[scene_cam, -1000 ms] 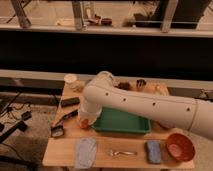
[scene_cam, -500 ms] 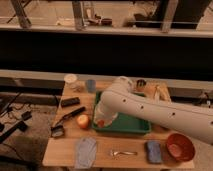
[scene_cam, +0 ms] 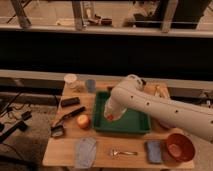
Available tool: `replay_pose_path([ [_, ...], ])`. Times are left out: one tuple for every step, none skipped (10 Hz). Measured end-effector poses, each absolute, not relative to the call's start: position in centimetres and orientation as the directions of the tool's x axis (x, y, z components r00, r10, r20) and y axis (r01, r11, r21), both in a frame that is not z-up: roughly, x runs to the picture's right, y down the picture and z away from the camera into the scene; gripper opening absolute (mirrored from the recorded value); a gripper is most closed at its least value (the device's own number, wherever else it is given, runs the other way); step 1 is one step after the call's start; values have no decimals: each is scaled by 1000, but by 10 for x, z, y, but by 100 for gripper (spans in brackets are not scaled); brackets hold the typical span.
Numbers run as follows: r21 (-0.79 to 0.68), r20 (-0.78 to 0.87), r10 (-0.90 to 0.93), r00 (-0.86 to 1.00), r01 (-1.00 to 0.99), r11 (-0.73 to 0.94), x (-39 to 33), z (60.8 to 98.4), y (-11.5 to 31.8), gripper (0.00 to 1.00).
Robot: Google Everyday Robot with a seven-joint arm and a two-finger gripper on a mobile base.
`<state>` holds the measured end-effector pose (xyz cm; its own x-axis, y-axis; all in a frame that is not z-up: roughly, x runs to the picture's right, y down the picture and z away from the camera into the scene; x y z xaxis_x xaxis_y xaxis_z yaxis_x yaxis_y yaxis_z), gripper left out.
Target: Place pepper in tray
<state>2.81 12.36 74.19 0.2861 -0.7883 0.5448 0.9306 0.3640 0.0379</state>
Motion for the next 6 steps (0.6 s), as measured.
replay_pose_path([
  [31, 540, -788, 295, 929, 369, 34, 749, 121, 20],
  [12, 532, -786, 315, 926, 378, 48, 755, 120, 20],
  [-2, 525, -782, 336, 919, 394, 58, 757, 121, 20],
  [-17, 519, -775, 361, 911, 413, 67, 758, 123, 20],
  [-29, 513, -769, 380, 904, 427, 73, 759, 126, 20],
  [-39, 512, -761, 398, 896, 443, 78, 762, 132, 20],
])
